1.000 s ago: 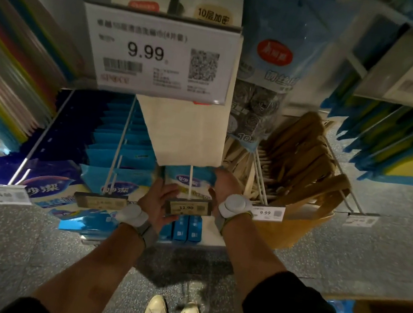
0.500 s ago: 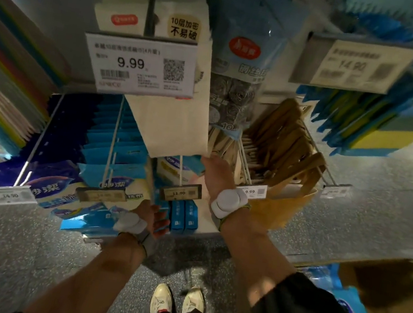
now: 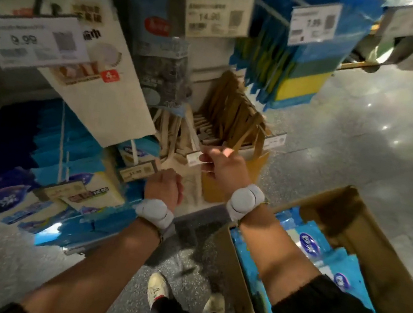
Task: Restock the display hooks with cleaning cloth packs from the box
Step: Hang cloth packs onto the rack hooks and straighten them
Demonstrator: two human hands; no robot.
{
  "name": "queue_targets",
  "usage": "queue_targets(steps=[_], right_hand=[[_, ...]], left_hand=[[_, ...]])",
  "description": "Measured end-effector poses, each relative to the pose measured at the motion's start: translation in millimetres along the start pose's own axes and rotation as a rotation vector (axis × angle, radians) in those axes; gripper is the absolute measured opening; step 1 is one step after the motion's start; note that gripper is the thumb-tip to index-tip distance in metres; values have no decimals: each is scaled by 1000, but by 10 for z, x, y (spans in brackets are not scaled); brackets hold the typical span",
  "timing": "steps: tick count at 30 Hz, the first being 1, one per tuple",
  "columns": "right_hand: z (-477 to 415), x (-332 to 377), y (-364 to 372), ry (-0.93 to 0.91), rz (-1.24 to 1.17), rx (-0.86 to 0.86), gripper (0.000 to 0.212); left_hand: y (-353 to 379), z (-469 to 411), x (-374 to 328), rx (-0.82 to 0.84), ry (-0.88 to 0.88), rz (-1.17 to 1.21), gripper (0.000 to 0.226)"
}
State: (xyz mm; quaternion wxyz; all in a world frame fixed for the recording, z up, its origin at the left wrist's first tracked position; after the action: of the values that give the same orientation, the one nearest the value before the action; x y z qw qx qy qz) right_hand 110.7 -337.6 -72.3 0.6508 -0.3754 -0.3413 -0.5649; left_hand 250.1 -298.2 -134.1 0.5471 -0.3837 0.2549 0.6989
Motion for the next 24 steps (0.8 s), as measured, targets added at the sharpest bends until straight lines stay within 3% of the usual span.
queue_targets(steps=[5,10,12,18,22,24], right_hand=[[218,-349,-824,-19,179,-179,37],[459,-1034,-1680,61,186,-282,48],[839,-1487,-2406,122,117,-432,50],[1458,-1917,-2995,274,157,-558,26],[1959,-2612,-3541,442,75,-704,30],[2143,-2865,-3657,513,13,-760,30]], left_hand=[[702,367,126,138,110,-124,37],[1345,637,319,256,162,-299,38],[1988,1046,515,406,226,-421,37],[2499,1285,835,516,280,-554,33],[2988,1528,1290,658,303,-789,45],[3129,1565,1495,714,264,-905,38]])
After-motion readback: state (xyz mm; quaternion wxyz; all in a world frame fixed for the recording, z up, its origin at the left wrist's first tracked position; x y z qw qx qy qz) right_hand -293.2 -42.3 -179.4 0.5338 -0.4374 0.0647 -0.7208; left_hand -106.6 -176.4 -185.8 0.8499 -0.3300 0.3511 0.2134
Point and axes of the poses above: each hand's wrist, its own z-axis away from the middle knuckle, its own y-axis out of the palm, x = y × z, the point moved 2 cm from there along -z, towards the middle knuckle, and after that the axes turned 3 degrees about x, right-handed, at the moved point
